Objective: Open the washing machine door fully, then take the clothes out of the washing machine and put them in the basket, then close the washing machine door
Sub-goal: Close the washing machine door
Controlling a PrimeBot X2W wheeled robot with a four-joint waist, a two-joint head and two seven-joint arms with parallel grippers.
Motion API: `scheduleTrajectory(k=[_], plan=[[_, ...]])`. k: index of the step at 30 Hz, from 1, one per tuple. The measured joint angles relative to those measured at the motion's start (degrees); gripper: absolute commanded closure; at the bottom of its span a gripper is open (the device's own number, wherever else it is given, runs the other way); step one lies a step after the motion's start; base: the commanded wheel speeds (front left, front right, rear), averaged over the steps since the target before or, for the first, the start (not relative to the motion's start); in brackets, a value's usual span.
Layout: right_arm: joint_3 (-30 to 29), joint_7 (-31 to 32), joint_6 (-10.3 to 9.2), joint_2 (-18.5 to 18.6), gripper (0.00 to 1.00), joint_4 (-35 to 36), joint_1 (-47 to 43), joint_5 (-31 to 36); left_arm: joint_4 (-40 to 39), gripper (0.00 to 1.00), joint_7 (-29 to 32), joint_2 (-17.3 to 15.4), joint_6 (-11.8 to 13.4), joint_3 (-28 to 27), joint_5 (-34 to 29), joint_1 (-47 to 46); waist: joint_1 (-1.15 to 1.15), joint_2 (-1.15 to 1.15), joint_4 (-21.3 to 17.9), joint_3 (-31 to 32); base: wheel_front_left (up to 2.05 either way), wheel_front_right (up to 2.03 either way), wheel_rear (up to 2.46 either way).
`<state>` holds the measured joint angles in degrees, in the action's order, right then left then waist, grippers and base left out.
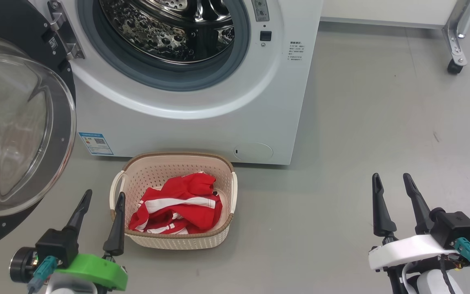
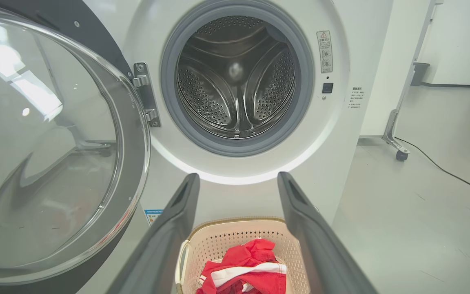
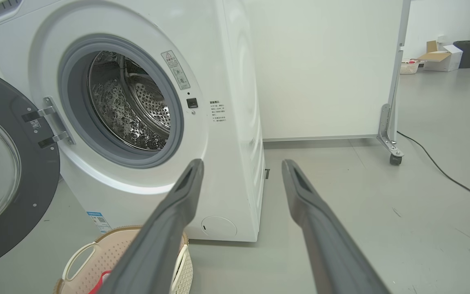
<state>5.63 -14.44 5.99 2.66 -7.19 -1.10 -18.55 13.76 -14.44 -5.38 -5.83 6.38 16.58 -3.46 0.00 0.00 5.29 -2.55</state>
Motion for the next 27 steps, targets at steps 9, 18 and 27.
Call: scheduleTrajectory(k=[9, 18, 27], plan=[[0.0, 0.0, 0.0, 0.0, 0.0, -0.1, 0.0, 0.0, 0.1, 0.0, 0.0, 0.2, 0.0, 0.0, -0.1, 0.0, 0.0, 0.0, 0.1, 0.3, 0.0, 0.0, 0.0], [0.0, 0.0, 0.0, 0.0, 0.0, -0.1, 0.0, 0.0, 0.1, 0.0, 0.0, 0.3, 0.0, 0.0, -0.3, 0.1, 0.0, 0.0, 0.2, 0.5, 0.0, 0.0, 0.0], [-0.6, 0.0, 0.01, -0.1, 0.0, 0.1, -0.5, 0.0, 0.3, 0.0, 0.0, 0.7, 0.0, 1.1, -0.5, 0.1, 0.0, 0.0, 2.3, 0.6, 0.0, 0.0, 0.0]])
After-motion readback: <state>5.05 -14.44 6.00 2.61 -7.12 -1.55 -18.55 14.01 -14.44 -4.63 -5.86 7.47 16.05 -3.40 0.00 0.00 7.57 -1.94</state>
